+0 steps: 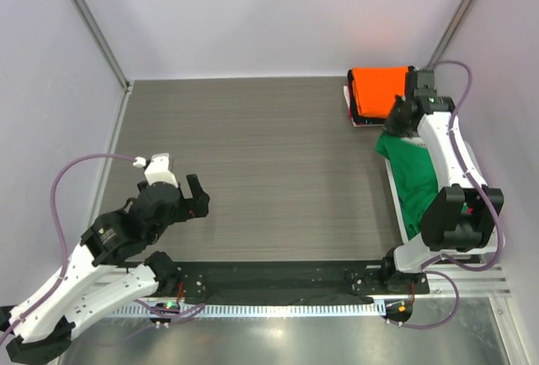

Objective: Fold and stack the t-shirts
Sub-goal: Grab the tshirt from the pile, then move the tshirt to the center of the board

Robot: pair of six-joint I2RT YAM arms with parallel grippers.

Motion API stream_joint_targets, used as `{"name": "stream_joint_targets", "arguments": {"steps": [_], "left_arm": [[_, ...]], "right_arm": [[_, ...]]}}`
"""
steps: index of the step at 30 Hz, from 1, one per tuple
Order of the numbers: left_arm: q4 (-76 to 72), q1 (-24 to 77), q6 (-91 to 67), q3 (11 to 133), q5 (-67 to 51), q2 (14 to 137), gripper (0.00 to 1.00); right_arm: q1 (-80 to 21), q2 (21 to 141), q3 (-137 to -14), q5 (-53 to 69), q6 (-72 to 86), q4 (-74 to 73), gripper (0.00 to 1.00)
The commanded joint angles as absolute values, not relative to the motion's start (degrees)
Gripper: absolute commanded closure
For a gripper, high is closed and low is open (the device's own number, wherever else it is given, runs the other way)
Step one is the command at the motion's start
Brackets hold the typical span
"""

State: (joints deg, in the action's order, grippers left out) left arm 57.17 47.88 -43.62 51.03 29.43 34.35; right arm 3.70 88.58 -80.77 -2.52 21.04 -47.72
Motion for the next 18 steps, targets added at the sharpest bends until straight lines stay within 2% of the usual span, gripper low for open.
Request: {"name": "stream_joint_targets", "arguments": {"steps": [1,2,3,4,5,7,10,11,12,18], "left_arm": [[55.28,47.72,-44.21,50.36,33.04,29.63,0.0],[54.85,47.72,-44.3,50.01,33.66,28.84,0.0],[54.84,47.72,-44.38,49.57,34.27,28.22,0.0],[54.76,47.64,-44.47,49.57,34.54,27.34,0.0],[55.02,47.72,-44.82,49.57,35.41,27.07,0.0],[55.98,47.64,-45.44,49.75,36.03,26.46,0.0],[56.51,47.72,-46.23,49.92,36.91,25.06,0.0],[56.77,47.72,-46.75,49.92,37.09,24.61,0.0],[57.04,47.64,-46.93,49.92,37.44,24.09,0.0],[57.92,47.72,-48.86,49.92,39.37,19.78,0.0]], "right_arm": [[-9.11,84.1,-98.91,10.27,18.28,-47.71,0.99],[-12.53,85.59,-110.8,15.16,17.41,-51.29,0.99],[-16.66,87.0,-117.18,17.64,17.49,-52.63,0.99],[-23.75,90.14,-123.6,18.71,17.66,-53.78,0.99],[-27.73,91.31,-135.15,18.81,18.36,-54.83,0.99],[-31.97,92.28,-142.27,20.12,20.64,-53.62,0.99],[-32.87,85.63,-135.56,19.79,23.46,-44.5,0.99],[-32.87,80.73,-128.13,17.6,23.29,-42.04,0.99],[-32.87,78.94,-124.58,10.79,22.77,-41.66,0.99],[-32.78,71.64,-96.54,-7.36,29.34,-46.22,0.98]]}}
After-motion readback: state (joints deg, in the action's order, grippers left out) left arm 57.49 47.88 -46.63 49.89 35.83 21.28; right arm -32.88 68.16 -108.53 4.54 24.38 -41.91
